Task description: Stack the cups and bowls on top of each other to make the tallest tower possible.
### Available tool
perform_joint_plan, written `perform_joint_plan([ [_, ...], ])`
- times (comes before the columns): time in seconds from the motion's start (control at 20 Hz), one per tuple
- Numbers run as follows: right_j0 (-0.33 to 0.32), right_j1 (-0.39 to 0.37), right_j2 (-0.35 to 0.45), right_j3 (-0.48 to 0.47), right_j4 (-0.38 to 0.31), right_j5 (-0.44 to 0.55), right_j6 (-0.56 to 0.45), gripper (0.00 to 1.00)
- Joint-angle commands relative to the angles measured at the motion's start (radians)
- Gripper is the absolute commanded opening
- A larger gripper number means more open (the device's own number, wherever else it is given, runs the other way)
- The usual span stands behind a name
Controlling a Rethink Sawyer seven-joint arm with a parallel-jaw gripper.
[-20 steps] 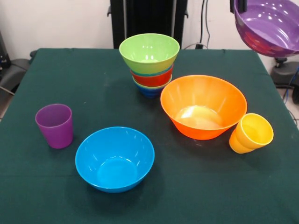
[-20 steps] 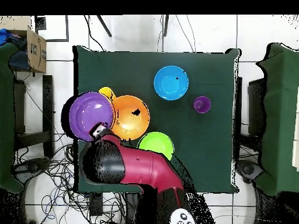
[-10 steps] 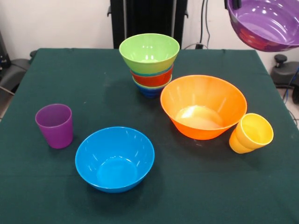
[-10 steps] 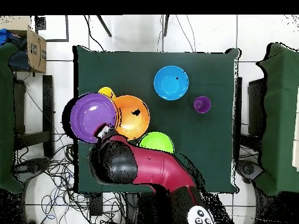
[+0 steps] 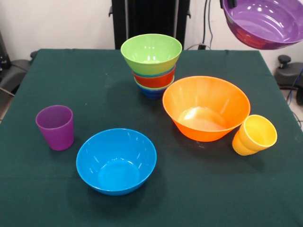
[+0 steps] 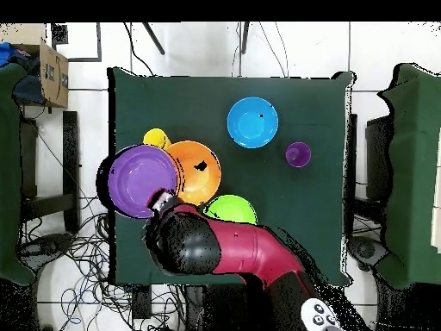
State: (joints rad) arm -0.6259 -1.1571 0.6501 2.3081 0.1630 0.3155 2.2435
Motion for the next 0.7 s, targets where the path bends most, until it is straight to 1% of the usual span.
perform_joint_plan([
  [0.05,-0.056,0.021,0.128,0.083,-0.107,0.009,-0.112,0.00],
  [0.3,-0.105,0.036,0.162,0.081,-0.146,0.020,-0.110,0.00],
  [0.55,-0.163,0.032,0.225,0.085,-0.154,0.041,-0.107,0.00],
  [0.7,-0.186,0.037,0.246,0.085,-0.169,0.046,-0.105,0.00],
])
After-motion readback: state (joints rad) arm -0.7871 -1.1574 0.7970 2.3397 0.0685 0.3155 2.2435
